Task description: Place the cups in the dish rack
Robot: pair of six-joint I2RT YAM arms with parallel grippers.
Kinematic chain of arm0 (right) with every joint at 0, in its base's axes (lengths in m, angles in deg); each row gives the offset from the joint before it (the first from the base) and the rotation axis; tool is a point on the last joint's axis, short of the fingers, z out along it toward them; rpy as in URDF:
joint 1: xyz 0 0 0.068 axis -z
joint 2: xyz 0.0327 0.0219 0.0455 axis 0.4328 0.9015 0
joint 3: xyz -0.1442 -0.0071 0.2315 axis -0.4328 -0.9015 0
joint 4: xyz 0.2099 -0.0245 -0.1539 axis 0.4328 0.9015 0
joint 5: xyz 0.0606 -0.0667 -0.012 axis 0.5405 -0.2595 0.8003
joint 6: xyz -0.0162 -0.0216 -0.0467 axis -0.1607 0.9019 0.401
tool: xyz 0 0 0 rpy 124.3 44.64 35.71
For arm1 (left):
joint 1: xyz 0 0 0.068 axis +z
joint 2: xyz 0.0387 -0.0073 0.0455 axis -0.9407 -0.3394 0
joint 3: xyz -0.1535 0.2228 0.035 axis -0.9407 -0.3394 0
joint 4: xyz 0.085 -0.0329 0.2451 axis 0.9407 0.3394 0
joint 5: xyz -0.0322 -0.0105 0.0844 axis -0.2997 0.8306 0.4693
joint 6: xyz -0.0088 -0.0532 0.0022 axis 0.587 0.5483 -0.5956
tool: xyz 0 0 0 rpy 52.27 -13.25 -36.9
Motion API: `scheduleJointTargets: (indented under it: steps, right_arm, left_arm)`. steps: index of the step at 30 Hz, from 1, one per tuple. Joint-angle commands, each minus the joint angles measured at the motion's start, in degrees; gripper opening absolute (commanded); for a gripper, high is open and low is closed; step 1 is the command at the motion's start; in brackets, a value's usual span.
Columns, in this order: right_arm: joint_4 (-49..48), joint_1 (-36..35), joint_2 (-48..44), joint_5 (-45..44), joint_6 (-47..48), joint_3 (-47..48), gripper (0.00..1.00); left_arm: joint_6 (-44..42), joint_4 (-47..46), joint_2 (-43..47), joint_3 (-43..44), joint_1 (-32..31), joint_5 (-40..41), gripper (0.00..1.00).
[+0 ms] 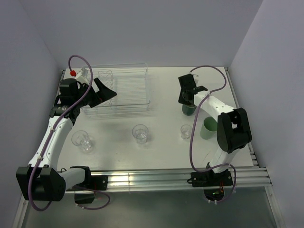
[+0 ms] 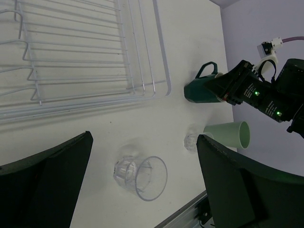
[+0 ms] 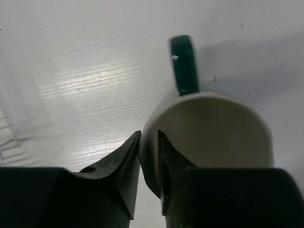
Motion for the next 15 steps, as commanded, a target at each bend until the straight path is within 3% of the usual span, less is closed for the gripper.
scheduleJointTargets:
  steps: [1,5,15]
  right_arm:
    - [0.7,-0.7,1.1,-1.9,0.3,2.6,0.24]
    - [1.0,-0.9,1.3,-2.1,0.4,3.0,0.0]
    - [0.9,-1.2,-1.2,-2.3,0.4,2.6,0.0]
  left_arm:
    - [-0.4,-0.8,0.3,1.5,-0.2,-0.3,0.99]
    - [-0.4,-0.9,0.4,1.5,-0.2,-0.3,0.99]
    - [-0.3,-0.9,0.6,1.4,-0.2,-0.6,0.99]
